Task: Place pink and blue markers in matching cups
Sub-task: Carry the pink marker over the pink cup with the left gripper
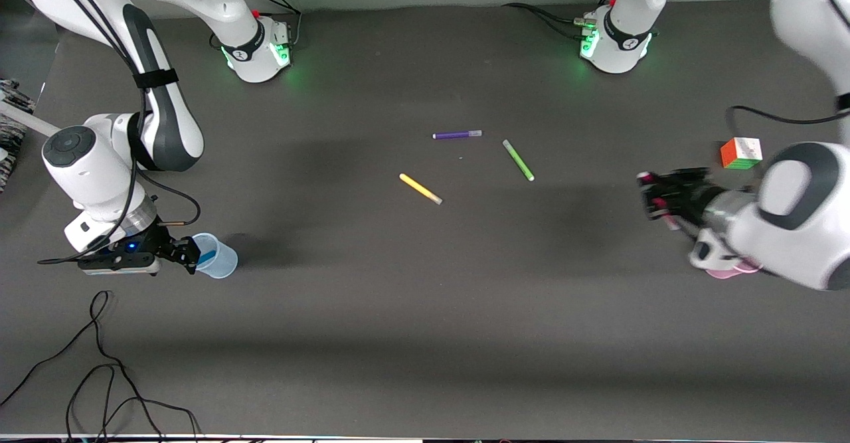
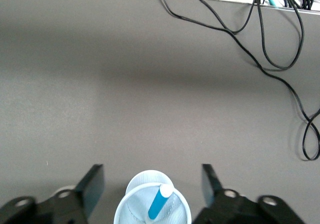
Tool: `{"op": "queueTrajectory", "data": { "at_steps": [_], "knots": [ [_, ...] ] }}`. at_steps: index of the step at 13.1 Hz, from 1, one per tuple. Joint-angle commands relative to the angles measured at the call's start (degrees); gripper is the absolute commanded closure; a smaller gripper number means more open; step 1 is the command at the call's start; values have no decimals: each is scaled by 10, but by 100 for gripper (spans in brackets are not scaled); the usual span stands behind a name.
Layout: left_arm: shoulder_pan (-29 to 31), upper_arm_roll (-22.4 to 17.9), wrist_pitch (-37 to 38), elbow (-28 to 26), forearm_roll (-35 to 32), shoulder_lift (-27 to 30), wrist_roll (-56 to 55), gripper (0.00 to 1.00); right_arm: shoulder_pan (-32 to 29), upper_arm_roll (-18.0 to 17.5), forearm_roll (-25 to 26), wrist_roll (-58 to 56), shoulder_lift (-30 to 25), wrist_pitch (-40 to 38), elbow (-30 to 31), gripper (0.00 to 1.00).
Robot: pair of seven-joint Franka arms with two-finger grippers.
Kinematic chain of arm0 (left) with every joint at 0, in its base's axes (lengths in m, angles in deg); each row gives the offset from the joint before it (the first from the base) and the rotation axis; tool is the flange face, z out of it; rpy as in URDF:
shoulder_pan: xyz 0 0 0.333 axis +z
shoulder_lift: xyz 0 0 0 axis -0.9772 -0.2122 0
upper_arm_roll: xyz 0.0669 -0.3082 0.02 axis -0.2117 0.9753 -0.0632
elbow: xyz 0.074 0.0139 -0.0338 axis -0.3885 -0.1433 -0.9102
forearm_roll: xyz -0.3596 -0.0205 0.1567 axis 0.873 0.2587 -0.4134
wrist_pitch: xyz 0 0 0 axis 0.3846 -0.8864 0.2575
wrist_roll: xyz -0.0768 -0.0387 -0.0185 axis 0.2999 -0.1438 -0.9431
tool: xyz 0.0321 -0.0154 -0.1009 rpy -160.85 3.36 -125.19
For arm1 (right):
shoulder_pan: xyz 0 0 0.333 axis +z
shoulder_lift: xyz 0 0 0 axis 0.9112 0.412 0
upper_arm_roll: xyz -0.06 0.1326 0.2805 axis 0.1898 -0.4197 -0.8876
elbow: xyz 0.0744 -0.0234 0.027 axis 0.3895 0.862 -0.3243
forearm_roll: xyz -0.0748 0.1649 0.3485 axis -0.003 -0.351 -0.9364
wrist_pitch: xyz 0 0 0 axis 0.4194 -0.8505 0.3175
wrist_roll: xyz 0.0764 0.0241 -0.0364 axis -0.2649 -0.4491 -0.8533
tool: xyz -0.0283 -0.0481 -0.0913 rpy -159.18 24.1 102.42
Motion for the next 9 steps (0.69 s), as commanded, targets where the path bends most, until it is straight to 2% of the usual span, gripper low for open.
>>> {"op": "queueTrajectory", "data": {
  "at_steps": [1, 3, 6, 9],
  "knots": [
    [49, 7, 31, 22, -47, -22, 126, 100, 1, 3, 11, -6, -7, -15, -14, 0],
    [76, 6, 31, 22, -90, -33, 217, 100, 3, 0, 11, -6, -15, -53, -35, 0],
    [117, 6, 27, 46, -124, -72, 346, 100, 4, -4, 6, -5, -15, -226, -124, 0],
    [123, 4, 16, 88, -134, -111, 392, 100, 7, -15, -12, 5, -50, -309, -149, 0]
  ]
}}
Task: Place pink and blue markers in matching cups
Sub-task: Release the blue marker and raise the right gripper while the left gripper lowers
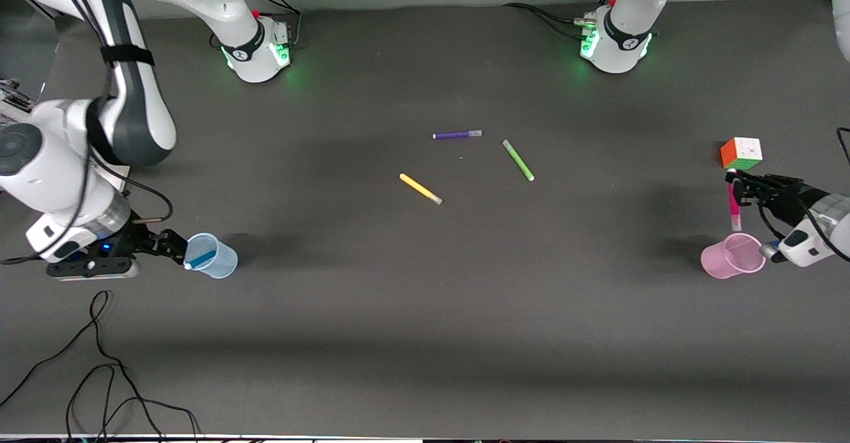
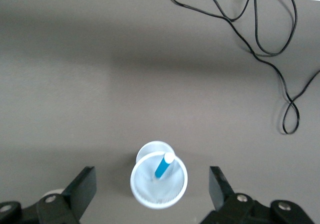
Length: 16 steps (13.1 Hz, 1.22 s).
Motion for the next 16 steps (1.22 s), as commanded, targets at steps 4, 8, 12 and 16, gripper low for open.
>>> {"op": "queueTrajectory", "data": {
  "at_steps": [4, 8, 12, 16],
  "knots": [
    [8, 5, -18, 106, -10, -83, 26, 100, 3, -34, -11, 32, -64, -137, -47, 0],
    [20, 4, -29, 122, -10, -105, 26, 100, 4, -38, -12, 40, -83, -277, -117, 0],
    [30, 4, -41, 120, -10, -114, 26, 98, 3, -47, -13, 39, -102, -276, -121, 0],
    [26, 4, -58, 117, -12, -117, 46, 31, 2, -46, -29, 39, -114, -287, -116, 0]
  ]
}}
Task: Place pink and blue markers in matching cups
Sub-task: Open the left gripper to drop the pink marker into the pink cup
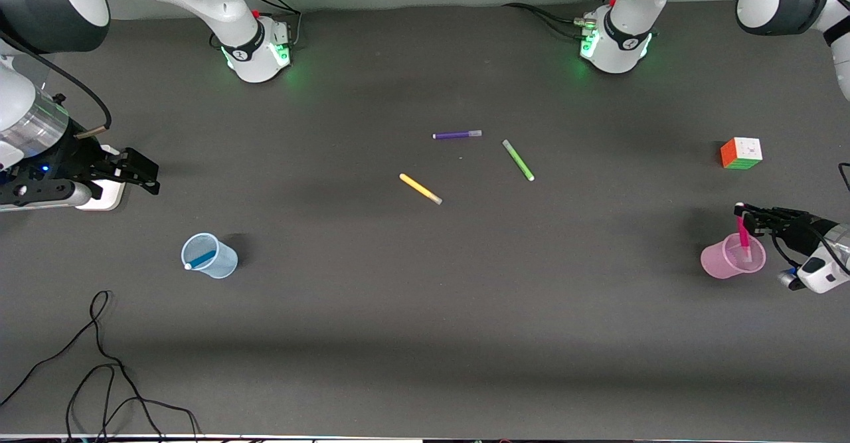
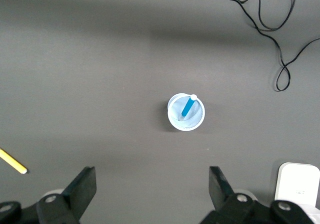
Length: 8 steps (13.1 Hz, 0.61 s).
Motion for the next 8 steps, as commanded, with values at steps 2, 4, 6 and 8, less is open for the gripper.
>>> {"op": "queueTrajectory", "data": {
  "at_steps": [2, 4, 6, 8],
  "knots": [
    [-5, 3, -3, 16, -17, -7, 12, 0, 1, 1, -21, 11, -8, -14, -2, 0],
    [-9, 3, 1, 17, -21, -3, 12, 0, 1, 2, -21, 11, -10, -14, -2, 0],
    [-25, 3, 6, 19, -50, 13, 15, 0, 1, 2, -21, 11, -15, -14, -4, 0],
    [-45, 7, 8, 10, -75, 50, 6, 0, 1, 3, -21, 12, -22, -17, -3, 0]
  ]
}}
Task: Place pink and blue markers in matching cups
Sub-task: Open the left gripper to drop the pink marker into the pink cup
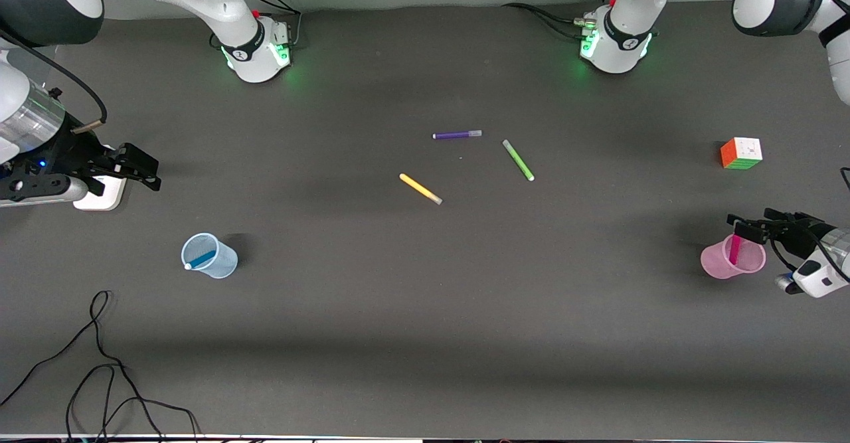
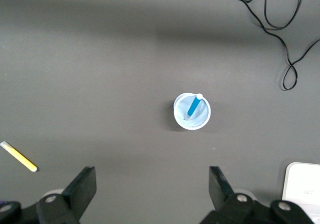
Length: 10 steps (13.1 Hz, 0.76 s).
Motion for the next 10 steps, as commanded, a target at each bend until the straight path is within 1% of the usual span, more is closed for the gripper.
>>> {"op": "queueTrajectory", "data": {
  "at_steps": [1, 2, 3, 5, 6, 7, 8, 10],
  "knots": [
    [-36, -3, 6, -29, -25, 72, 2, 0, 1, 2, -10, 11, -14, -25, -5, 0],
    [-44, -3, -16, -79, -25, 122, -1, 0, 0, 2, -10, 11, -19, -37, -4, 0],
    [-54, -3, -46, -142, -25, 177, -16, 1, 0, 1, -10, 11, -24, -47, -4, 0],
    [-75, -2, -124, -294, -15, 306, -79, 0, -2, 0, -10, 11, -31, -61, -3, 0],
    [-89, -2, -169, -365, -10, 368, -93, 0, -2, -1, -10, 11, -31, -68, -3, 0],
    [-94, -2, -203, -423, 1, 427, -94, 1, -2, -1, -10, 14, -32, -72, -3, 0],
    [-99, 2, -202, -434, 9, 455, -94, 1, -2, -2, -10, 23, -31, -74, -3, 0],
    [-121, 4, -195, -434, 10, 502, -94, 1, -2, -1, -10, 27, -30, -74, -3, 0]
  ]
}}
